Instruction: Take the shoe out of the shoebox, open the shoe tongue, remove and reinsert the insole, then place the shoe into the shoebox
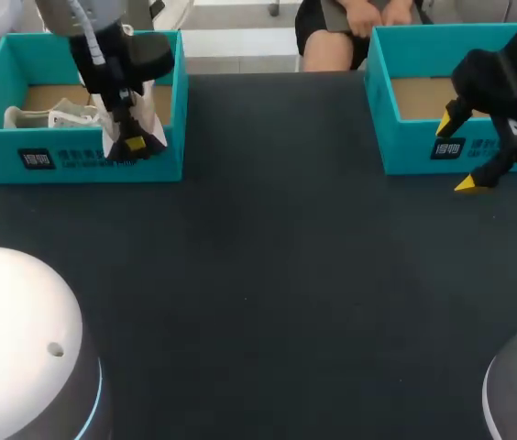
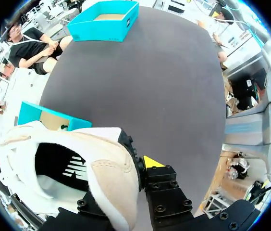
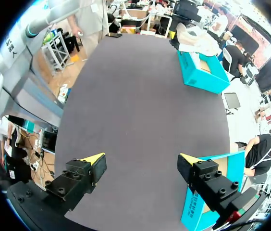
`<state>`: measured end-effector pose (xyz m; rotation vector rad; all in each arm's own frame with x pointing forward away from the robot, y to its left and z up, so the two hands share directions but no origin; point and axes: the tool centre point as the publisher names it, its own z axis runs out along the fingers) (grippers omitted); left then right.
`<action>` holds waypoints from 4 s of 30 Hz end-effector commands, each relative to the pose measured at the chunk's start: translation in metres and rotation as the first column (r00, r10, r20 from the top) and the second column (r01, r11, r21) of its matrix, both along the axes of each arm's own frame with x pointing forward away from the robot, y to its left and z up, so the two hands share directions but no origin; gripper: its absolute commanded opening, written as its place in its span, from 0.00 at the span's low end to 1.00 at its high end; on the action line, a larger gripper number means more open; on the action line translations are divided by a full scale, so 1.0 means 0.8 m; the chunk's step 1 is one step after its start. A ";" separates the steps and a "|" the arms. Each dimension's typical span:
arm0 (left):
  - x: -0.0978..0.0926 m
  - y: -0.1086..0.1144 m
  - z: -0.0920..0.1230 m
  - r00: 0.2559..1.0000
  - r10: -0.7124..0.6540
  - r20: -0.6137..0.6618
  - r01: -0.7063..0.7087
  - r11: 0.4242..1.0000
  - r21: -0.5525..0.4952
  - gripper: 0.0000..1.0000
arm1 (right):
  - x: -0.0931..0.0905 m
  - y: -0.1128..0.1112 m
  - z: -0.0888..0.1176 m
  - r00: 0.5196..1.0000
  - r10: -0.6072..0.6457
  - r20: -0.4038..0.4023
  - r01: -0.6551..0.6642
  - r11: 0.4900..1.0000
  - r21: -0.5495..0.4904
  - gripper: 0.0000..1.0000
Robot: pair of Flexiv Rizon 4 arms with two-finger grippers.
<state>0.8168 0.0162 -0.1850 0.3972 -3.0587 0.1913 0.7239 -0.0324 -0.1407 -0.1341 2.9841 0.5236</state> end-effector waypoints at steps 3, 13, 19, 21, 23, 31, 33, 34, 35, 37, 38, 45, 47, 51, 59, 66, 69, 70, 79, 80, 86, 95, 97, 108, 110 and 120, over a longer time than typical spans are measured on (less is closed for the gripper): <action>-0.002 0.007 0.000 1.000 -0.002 0.005 0.002 1.000 -0.014 0.00 | 0.003 0.002 0.000 1.000 0.000 -0.004 0.000 1.000 -0.003 1.00; 0.007 0.019 0.003 0.996 -0.080 -0.034 0.079 0.997 -0.018 0.00 | 0.003 0.002 0.000 1.000 0.000 -0.004 0.000 1.000 -0.003 1.00; 0.064 0.068 0.011 0.993 -0.117 -0.030 0.116 0.992 -0.041 0.00 | 0.003 0.002 0.000 1.000 0.000 -0.004 0.000 1.000 -0.003 1.00; 0.081 0.083 0.013 0.993 -0.118 -0.021 0.116 0.992 -0.057 0.00 | 0.003 0.002 0.000 1.000 0.000 -0.004 0.000 1.000 -0.003 1.00; 0.098 0.100 0.012 0.991 -0.137 -0.001 0.137 0.990 -0.032 0.00 | 0.003 0.002 0.000 1.000 0.000 -0.004 0.000 1.000 -0.003 1.00; 0.166 0.182 0.024 0.979 -0.203 -0.007 0.203 0.978 0.044 0.00 | 0.003 0.002 0.000 1.000 0.000 -0.004 0.000 1.000 -0.003 1.00; 0.182 0.206 0.028 0.978 -0.210 -0.019 0.210 0.975 0.069 0.00 | 0.003 0.002 0.000 1.000 0.000 -0.004 0.000 1.000 -0.003 1.00; 0.186 0.212 0.029 0.978 -0.210 -0.024 0.211 0.975 0.074 0.00 | 0.003 0.002 0.000 1.000 0.000 -0.004 0.000 1.000 -0.003 1.00; 0.193 0.224 0.032 0.980 -0.199 -0.027 0.200 0.977 0.080 0.00 | 0.003 0.002 0.000 1.000 0.000 -0.004 0.000 1.000 -0.003 1.00; 0.208 0.242 0.036 0.982 -0.184 -0.052 0.187 0.980 0.073 0.00 | 0.003 0.002 0.000 1.000 0.000 -0.004 0.000 1.000 -0.003 1.00; 0.215 0.251 0.038 0.981 -0.183 -0.063 0.188 0.979 0.082 0.00 | 0.003 0.002 0.000 1.000 0.000 -0.004 0.000 1.000 -0.003 1.00; 0.270 0.299 0.054 0.976 -0.177 -0.124 0.184 0.982 0.044 0.00 | 0.003 0.002 0.000 1.000 0.000 -0.004 0.000 1.000 -0.003 1.00; 0.280 0.308 0.057 0.979 -0.163 -0.124 0.170 0.984 0.048 0.00 | 0.003 0.002 0.000 1.000 0.000 -0.004 0.000 1.000 -0.003 1.00; 0.280 0.308 0.057 0.979 -0.163 -0.124 0.170 0.984 0.048 0.00 | 0.003 0.002 0.000 1.000 0.000 -0.004 0.000 1.000 -0.003 1.00; 0.280 0.308 0.057 0.979 -0.163 -0.124 0.170 0.984 0.048 0.00 | 0.003 0.002 0.000 1.000 0.000 -0.004 0.000 1.000 -0.003 1.00; 0.286 0.311 0.052 0.976 -0.196 -0.095 0.200 0.979 0.029 0.00 | 0.003 0.002 0.000 1.000 0.000 -0.004 0.000 1.000 -0.003 1.00; 0.301 0.318 0.039 0.970 -0.227 -0.084 0.231 0.972 0.037 0.00 | 0.003 0.002 0.000 1.000 0.000 -0.004 0.000 1.000 -0.003 1.00; 0.307 0.321 0.034 0.965 -0.247 -0.092 0.253 0.966 0.052 0.00 | 0.003 0.002 0.000 1.000 0.000 -0.004 0.000 1.000 -0.003 1.00; 0.347 0.335 0.003 0.961 -0.274 -0.046 0.277 0.959 0.067 0.00 | 0.003 0.002 0.000 1.000 0.000 -0.004 0.000 1.000 -0.003 1.00; 0.347 0.335 0.003 0.961 -0.274 -0.046 0.277 0.959 0.067 0.00 | 0.003 0.002 0.000 1.000 0.000 -0.004 0.000 1.000 -0.003 1.00; 0.347 0.335 0.003 0.961 -0.274 -0.046 0.277 0.959 0.067 0.00 | 0.003 0.002 0.000 1.000 0.000 -0.004 0.000 1.000 -0.003 1.00; 0.330 0.336 0.000 0.500 -0.860 -0.105 0.866 0.498 0.044 0.00 | 0.003 0.002 0.000 1.000 0.000 -0.004 0.000 1.000 -0.003 1.00; 0.328 0.347 0.002 0.273 -0.954 -0.122 0.962 0.267 0.062 0.00 | 0.003 0.002 0.000 1.000 0.000 -0.004 0.000 1.000 -0.003 1.00; 0.349 0.375 0.012 -0.393 -0.891 -0.228 0.904 -0.420 0.081 0.00 | 0.003 0.002 0.000 1.000 0.000 -0.004 0.000 1.000 -0.003 1.00; 0.349 0.375 0.012 -0.393 -0.891 -0.228 0.904 -0.420 0.081 0.00 | 0.003 0.002 0.000 1.000 0.000 -0.004 0.000 1.000 -0.003 1.00; 0.349 0.375 0.012 -0.393 -0.891 -0.228 0.904 -0.420 0.081 0.00 | 0.003 0.002 0.000 1.000 0.000 -0.004 0.000 1.000 -0.003 1.00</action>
